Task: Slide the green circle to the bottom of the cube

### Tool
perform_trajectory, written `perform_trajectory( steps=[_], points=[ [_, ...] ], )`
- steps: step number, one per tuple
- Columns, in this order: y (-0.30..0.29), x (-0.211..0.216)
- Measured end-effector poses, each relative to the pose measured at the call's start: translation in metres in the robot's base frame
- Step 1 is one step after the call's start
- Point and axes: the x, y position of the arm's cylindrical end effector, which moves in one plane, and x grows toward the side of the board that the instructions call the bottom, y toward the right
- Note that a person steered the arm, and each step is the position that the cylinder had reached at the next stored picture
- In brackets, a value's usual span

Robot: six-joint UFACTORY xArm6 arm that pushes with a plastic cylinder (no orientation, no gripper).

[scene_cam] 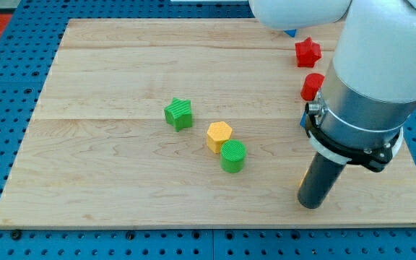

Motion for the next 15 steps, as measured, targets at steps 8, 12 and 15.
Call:
perform_trajectory(
  steps=[8, 12, 15],
  points=[
    [-0.048, -0.051],
    [-0.008, -0.041],
    [0.012, -0.041]
  ],
)
